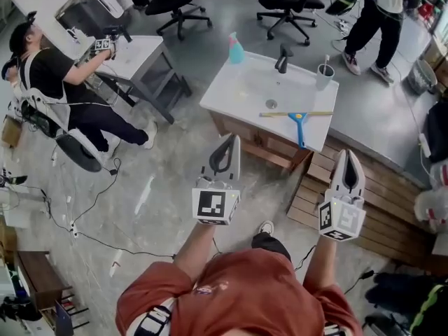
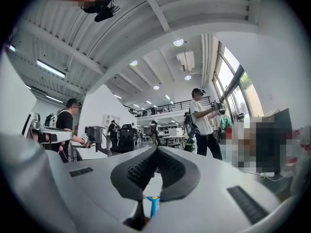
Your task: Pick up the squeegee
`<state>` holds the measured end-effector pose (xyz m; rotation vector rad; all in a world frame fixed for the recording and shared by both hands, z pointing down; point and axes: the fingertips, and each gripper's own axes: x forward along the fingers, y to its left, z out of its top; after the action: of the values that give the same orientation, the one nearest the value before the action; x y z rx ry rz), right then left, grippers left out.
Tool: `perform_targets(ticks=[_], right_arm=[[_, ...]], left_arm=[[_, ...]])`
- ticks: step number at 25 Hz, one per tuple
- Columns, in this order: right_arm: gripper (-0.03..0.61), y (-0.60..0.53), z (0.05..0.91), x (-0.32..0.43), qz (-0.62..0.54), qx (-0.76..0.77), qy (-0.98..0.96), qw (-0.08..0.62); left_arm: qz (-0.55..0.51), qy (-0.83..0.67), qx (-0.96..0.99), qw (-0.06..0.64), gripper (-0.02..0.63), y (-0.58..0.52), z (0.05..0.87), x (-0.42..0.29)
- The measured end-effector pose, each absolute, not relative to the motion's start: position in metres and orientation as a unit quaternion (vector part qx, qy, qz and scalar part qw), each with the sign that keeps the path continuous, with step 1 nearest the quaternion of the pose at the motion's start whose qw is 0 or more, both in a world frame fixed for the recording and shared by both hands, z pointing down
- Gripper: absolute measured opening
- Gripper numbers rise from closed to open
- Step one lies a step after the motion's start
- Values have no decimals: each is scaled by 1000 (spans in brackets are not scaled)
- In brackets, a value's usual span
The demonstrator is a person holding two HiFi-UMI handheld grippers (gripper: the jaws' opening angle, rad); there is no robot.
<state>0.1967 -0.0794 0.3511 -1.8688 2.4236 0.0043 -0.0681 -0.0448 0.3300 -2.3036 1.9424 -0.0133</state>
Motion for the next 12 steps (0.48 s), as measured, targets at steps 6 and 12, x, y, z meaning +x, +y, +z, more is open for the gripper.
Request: perform_targets(ticks=[6,12], right_arm=[[8,-125,350,246,2,-619,784,52],[8,-144,343,273,8,-626,777,62]], left_arm=[[-1,633,-770,80,17,-97,323,-18],[0,626,-775,84,17,-121,317,6]])
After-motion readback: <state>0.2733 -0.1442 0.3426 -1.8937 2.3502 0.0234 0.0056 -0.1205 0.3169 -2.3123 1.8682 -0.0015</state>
